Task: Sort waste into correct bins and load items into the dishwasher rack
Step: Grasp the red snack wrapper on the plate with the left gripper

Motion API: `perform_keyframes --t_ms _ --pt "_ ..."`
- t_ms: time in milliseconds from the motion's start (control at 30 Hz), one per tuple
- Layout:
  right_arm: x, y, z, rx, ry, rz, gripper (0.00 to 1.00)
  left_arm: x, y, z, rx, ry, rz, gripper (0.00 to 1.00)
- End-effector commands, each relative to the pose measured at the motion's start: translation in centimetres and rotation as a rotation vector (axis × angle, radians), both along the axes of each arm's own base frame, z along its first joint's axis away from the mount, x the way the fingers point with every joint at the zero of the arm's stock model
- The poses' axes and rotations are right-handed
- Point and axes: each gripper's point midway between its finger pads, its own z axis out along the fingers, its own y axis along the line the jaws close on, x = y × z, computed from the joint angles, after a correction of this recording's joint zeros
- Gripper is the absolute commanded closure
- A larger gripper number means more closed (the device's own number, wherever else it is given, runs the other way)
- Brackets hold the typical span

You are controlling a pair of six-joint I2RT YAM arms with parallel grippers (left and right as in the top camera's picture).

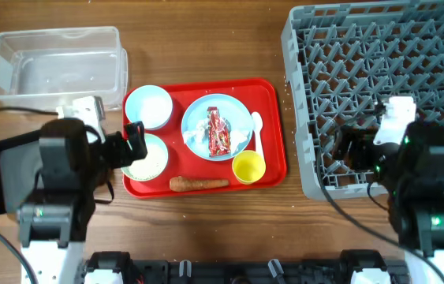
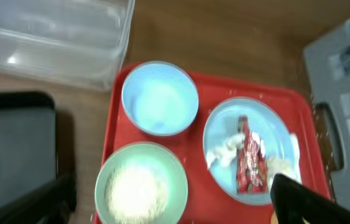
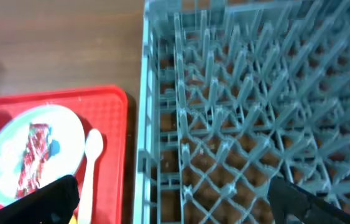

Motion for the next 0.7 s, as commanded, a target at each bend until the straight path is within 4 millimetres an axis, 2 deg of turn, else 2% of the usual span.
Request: perform_keyframes --t_ms 0,67,167,200,300,367,400,533,600,667 --pt "0.3 -0.4 -0.4 -0.022 0.033 -0.004 0.00 0.3 -0.7 -0.3 -0.039 0.052 -0.030 0.00" --pt "0.4 -0.4 -0.4 -0.022 0.030 -0.005 0.00 0.9 -1.2 -0.1 -0.059 0.038 -0.052 0.00" --pt "0.5 -0.4 -0.3 -0.021 0.028 -0.005 0.00 3.2 -3.0 0.1 -0.136 0.002 -0.122 0.00" --pt "0.5 -0.4 -0.3 -0.021 0.028 -0.005 0.00 4.3 -3.4 -0.8 -0.151 0.026 -0.119 0.04" --pt "0.4 -0.4 -0.4 -0.021 0.029 -0.005 0.00 6.6 -5.6 -3.2 -0.148 0.071 -0.175 0.08" --pt "0.4 -0.4 -0.4 -0.021 0.030 -0.005 0.00 8.9 -8.6 -5.9 -0.091 0.095 -0.228 0.09" --pt "0.4 -0.4 -0.4 -0.021 0.030 -0.005 0.00 9.4 -9.6 -6.8 -0.070 0.098 -0.243 0.09" --pt "0.4 -0.4 -0.4 -0.021 0.029 -0.005 0.00 10.1 -13.7 -11.0 0.021 0.137 -0.322 0.11" --pt "0.4 -0.4 -0.4 -0.021 0.029 -0.005 0.00 10.3 -14.2 -13.6 0.094 0.169 -0.310 0.16" --pt "0.4 -0.4 -0.4 -0.021 0.029 -0.005 0.00 10.4 -14.5 -15.0 0.123 0.190 -0.309 0.22"
